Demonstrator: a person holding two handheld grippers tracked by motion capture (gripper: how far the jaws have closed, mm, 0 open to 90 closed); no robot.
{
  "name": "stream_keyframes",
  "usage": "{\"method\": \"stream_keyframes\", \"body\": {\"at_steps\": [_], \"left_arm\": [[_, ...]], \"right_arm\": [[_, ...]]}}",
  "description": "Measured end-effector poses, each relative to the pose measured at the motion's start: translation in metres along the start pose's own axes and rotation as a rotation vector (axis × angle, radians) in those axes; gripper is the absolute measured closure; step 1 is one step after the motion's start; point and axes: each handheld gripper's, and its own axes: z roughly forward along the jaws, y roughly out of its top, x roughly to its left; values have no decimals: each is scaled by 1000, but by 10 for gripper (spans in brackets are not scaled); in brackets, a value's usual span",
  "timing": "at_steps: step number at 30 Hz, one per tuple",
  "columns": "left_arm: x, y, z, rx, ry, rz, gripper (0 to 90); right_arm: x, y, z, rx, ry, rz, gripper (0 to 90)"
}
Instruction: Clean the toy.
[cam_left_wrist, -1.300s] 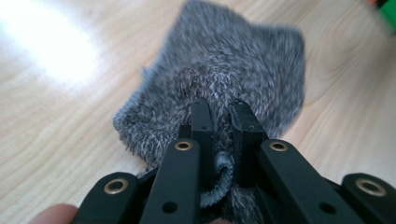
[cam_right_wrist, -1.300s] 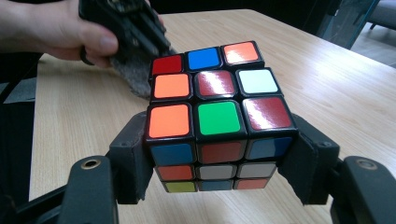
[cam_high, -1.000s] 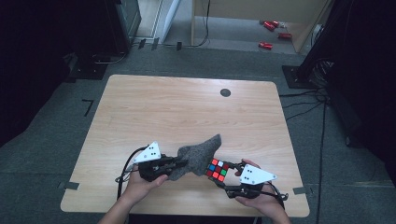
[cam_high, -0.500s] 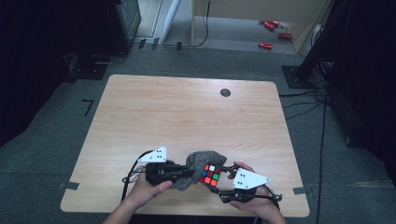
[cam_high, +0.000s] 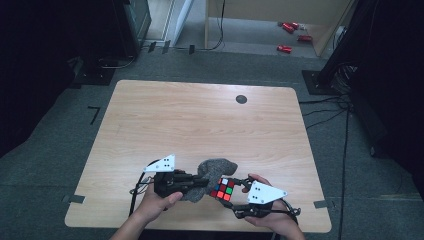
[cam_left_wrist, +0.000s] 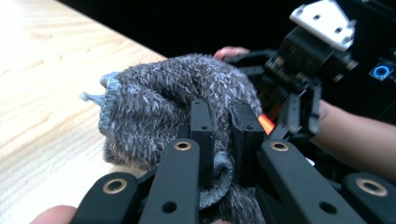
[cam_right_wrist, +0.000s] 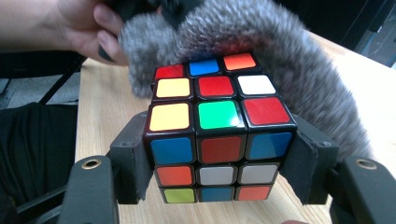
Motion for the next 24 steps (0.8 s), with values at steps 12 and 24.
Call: {"method": "stream_keyframes", "body": {"at_steps": [12,24], "left_arm": [[2,-5,7,76,25,-29,828],[2,-6,8,97,62,-18,826]], "right_arm": [[-2,3,-8,-31,-25,4,348],[-4,5,-11,-72,-24,32,348]]}}
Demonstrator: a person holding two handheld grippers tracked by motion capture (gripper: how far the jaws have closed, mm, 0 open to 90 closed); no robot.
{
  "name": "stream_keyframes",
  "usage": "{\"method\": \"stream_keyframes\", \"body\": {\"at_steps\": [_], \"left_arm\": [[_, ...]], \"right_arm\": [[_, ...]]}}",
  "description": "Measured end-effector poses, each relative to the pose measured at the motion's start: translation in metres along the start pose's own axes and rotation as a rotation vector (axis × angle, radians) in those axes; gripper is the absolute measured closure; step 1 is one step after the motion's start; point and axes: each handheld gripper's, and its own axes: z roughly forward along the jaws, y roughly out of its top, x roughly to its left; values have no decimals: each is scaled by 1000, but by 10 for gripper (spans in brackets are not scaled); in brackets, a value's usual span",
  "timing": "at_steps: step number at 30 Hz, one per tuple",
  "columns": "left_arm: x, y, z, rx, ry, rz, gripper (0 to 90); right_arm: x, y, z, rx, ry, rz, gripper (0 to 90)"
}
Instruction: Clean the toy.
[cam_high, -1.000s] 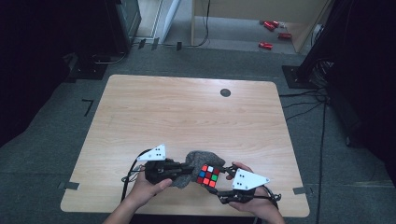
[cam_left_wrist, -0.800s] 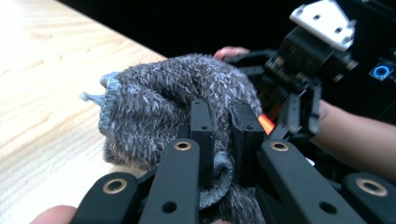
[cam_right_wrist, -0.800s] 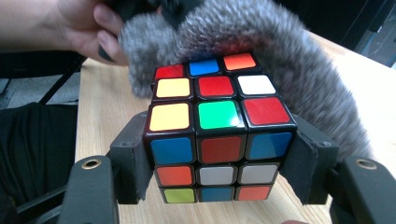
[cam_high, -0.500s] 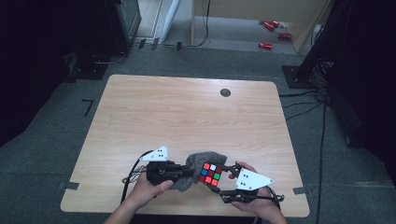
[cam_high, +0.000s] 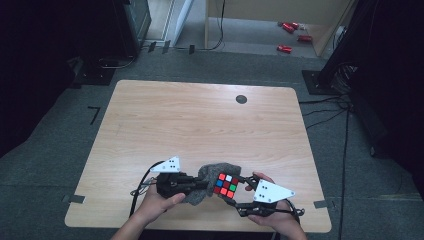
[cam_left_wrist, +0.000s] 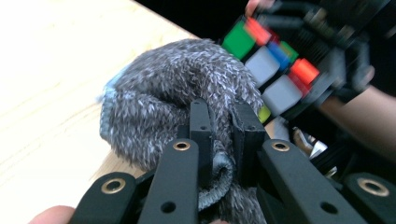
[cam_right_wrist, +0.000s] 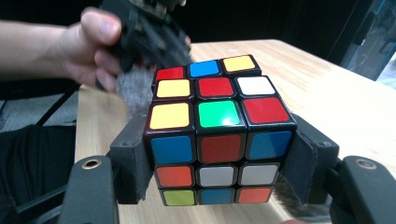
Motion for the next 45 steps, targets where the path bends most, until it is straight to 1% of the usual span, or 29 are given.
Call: {"method": "stream_keyframes", "body": {"at_steps": [2,3,5,6,7,9,12,16,17,18,19,20,23,25,26,27,29,31,33,34,36,37,38,39,40,42,43,44,45], "left_arm": [[-1,2,-2,-24,12,1,826],[-2,5,-5,-48,14,2,826],[-7,11,-13,-109,4,12,826],[-9,14,-15,-121,-3,19,826],[-13,16,-16,-127,-11,33,826],[-22,21,-14,-120,-24,60,826],[-30,23,-7,-117,-39,76,823],[-41,23,2,-62,30,135,819],[-45,23,6,-36,71,169,819],[-48,23,7,-22,105,197,819],[-49,23,7,-17,129,213,819],[-50,24,6,-22,142,214,819],[-45,27,-2,-50,186,196,821],[-42,28,-6,-61,197,184,822],[-42,29,-7,-65,184,182,822],[-43,29,-6,-64,155,186,821],[-50,28,-1,-48,95,209,819],[-54,28,3,-45,50,211,817],[-53,29,4,-44,88,211,819],[-50,29,2,-49,99,196,820],[-42,29,-4,-64,129,173,823],[-39,29,-7,-66,136,167,823],[-36,28,-11,-69,156,165,823],[-33,28,-13,-72,165,157,824],[-31,27,-14,-80,165,144,824],[-32,27,-14,-86,151,140,824],[-35,27,-11,-82,128,158,824],[-39,26,-7,-71,119,182,823],[-43,26,-3,-57,130,204,821]], "right_arm": [[0,0,0,7,-12,-10,348],[-1,0,0,9,-15,-9,348],[-1,-3,2,29,-25,-12,348],[-1,-4,4,43,-30,-17,348],[-1,-5,6,53,-31,-19,348],[2,-6,12,65,-22,-17,348],[6,-6,20,80,-27,-30,348],[10,-6,28,101,-49,-42,348],[11,-6,29,105,-54,-46,348],[13,-7,31,119,-63,-53,348],[14,-7,32,125,-72,-60,348],[14,-7,33,126,-76,-60,349],[11,-6,30,109,-85,-53,348],[10,-5,27,99,-91,-49,348],[9,-5,26,95,-93,-44,348],[8,-5,26,92,-93,-38,348],[9,-5,27,91,-95,-34,348],[10,-5,30,95,-90,-40,348],[13,-4,32,97,-83,-47,348],[13,-4,32,98,-82,-50,348],[13,-4,31,102,-87,-52,349],[12,-4,29,100,-90,-50,348],[11,-5,28,99,-93,-48,348],[10,-5,26,97,-97,-47,348],[9,-5,25,96,-103,-45,349],[8,-5,25,92,-107,-42,348],[8,-5,26,93,-109,-39,348],[9,-4,27,95,-111,-38,348],[9,-4,29,95,-109,-40,348]]}}
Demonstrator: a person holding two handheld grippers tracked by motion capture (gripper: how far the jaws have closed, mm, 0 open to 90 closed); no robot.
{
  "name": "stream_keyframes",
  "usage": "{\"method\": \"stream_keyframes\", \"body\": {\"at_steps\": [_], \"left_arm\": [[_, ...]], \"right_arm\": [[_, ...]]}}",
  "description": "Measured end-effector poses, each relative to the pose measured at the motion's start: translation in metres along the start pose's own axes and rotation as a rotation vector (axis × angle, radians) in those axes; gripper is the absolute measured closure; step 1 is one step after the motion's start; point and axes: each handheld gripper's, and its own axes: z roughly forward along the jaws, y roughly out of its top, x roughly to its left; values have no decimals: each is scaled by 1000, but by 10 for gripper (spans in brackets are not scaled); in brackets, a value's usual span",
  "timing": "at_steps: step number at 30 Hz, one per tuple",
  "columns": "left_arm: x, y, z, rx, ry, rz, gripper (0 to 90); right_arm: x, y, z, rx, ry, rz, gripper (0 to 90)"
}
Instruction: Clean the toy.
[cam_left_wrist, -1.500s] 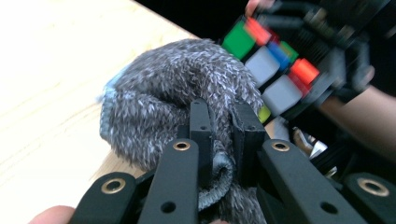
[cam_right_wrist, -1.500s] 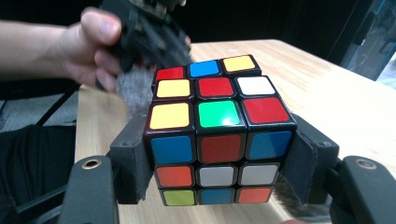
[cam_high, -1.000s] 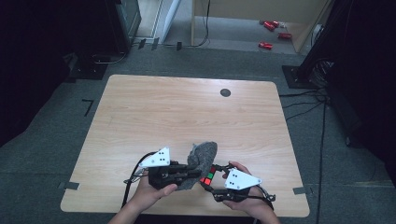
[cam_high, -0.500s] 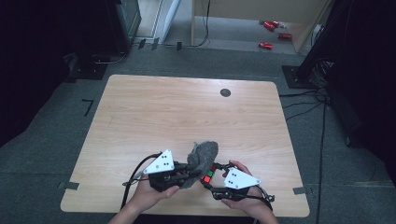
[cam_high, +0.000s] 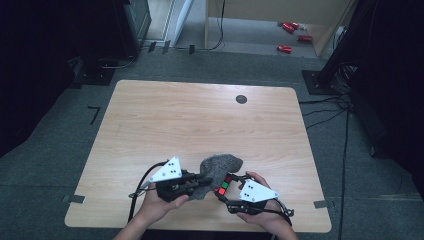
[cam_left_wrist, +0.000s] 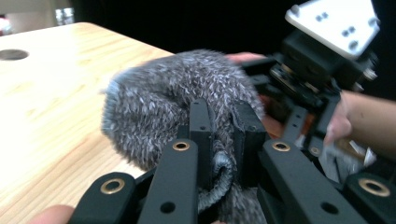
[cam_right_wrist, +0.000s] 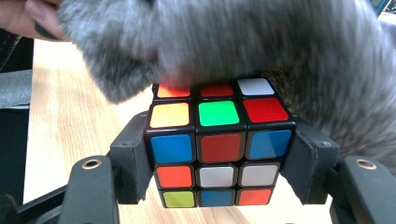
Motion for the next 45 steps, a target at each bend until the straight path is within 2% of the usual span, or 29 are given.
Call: {"method": "stream_keyframes", "body": {"at_steps": [1,2,4,8,10,12,17,20,23,25,29,30,33,36,38,41,45], "left_arm": [[-2,0,2,7,18,18,822],[-2,1,1,3,30,12,822],[4,1,-3,-8,60,-7,824],[25,-6,-17,-14,157,-55,829],[32,-12,-19,-8,168,-79,829],[34,-17,-17,-4,143,-91,828],[23,-23,4,59,78,-62,826],[20,-25,11,86,79,-56,825],[25,-22,3,29,54,-99,825],[27,-19,-4,-32,3,-127,825],[26,-22,-3,-34,-51,-124,823],[27,-23,-1,-16,-42,-122,823],[26,-27,5,67,19,-87,823],[23,-32,11,102,36,-59,823],[20,-34,15,117,40,-39,823],[17,-36,18,115,43,-19,821],[12,-39,21,136,10,14,820]], "right_arm": [[1,0,1,1,3,-4,348],[2,0,2,5,-1,-8,348],[1,0,0,2,-1,-7,349],[-4,0,-9,-20,-16,5,348],[-8,1,-13,-44,-20,18,348],[-12,3,-18,-69,-33,46,349],[-13,5,-20,-106,-8,72,348],[-10,6,-18,-98,-3,60,348],[-11,4,-19,-99,2,66,348],[-11,4,-18,-85,-1,58,348],[-10,4,-16,-81,6,55,348],[-10,5,-16,-85,9,56,349],[-11,6,-19,-107,7,71,348],[-14,8,-22,-128,-8,81,348],[-15,9,-22,-141,-15,99,348],[-15,9,-21,-154,-16,112,348],[-16,11,-24,-200,-20,150,348]]}}
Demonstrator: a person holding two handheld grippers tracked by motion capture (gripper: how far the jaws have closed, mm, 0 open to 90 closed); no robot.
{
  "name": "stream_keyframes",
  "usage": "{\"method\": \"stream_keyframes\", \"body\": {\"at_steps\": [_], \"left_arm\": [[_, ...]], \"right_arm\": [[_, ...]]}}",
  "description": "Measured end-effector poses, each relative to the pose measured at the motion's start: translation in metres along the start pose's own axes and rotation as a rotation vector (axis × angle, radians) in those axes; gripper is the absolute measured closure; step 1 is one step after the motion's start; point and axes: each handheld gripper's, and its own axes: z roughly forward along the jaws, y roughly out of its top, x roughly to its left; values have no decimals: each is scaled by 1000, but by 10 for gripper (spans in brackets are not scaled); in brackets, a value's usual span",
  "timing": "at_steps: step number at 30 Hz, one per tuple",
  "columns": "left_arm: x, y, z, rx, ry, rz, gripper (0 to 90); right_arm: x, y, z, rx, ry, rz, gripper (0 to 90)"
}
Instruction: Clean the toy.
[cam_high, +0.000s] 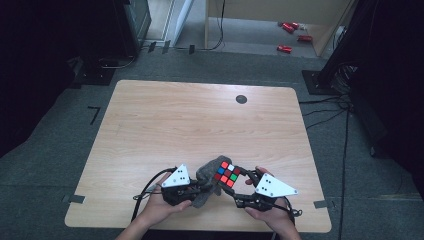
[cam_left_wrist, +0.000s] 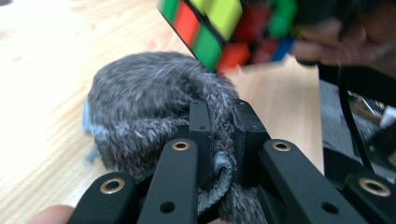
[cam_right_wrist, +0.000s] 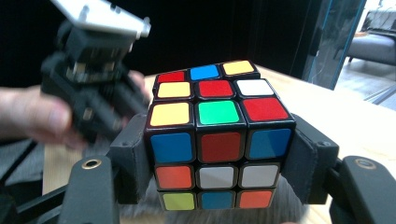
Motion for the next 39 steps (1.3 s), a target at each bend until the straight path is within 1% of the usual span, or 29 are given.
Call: {"method": "stream_keyframes", "body": {"at_steps": [3,5,6,7,8,9,10,11,13,16,18,20,22,24,26,29,31,32,34,36,37,39], "left_arm": [[-6,-1,7,5,-24,20,820],[-11,-1,11,-11,-36,35,819],[-13,-1,12,-19,-35,44,818],[-16,-1,13,-34,-32,66,818],[-19,-1,13,-45,-19,89,818],[-21,-1,13,-54,4,113,818],[-23,0,12,-59,27,131,819],[-23,0,10,-68,46,140,819],[-19,0,5,-91,66,129,821],[-12,0,-2,-115,69,91,822],[-10,0,-4,-119,62,78,821],[-12,0,0,-105,54,90,821],[-17,-1,5,-90,46,104,820],[-20,0,7,-84,56,115,819],[-17,1,5,-93,72,103,820],[-10,0,-1,-100,94,72,819],[-7,-1,-2,-95,108,68,820],[-7,-1,-1,-89,106,67,820],[-10,-2,3,-74,98,79,819],[-15,-2,7,-62,91,106,818],[-17,-2,8,-64,93,115,818],[-16,-1,7,-67,109,110,817]], "right_arm": [[-1,3,0,-24,-7,23,348],[-1,3,1,-25,-4,33,348],[0,2,3,-21,-2,38,348],[0,2,3,-19,-1,40,348],[1,1,5,-15,1,45,348],[2,0,6,-11,4,48,348],[2,0,7,-8,7,48,348],[2,0,8,-9,9,54,348],[0,0,6,-14,9,71,348],[-5,0,1,-25,-8,86,348],[-8,-1,-1,-25,-22,93,348],[-9,-1,-2,-33,-22,105,348],[-7,-1,0,-37,-18,102,348],[-5,0,2,-33,-8,95,348],[-4,-1,3,-20,-7,82,348],[-6,-2,1,-14,-20,75,348],[-7,-2,0,-5,-33,68,348],[-7,-3,0,-3,-35,75,348],[-6,-3,1,-1,-37,70,348],[-4,-2,3,0,-31,66,348],[-3,-2,4,6,-31,60,348],[-2,-3,5,18,-32,46,348]]}}
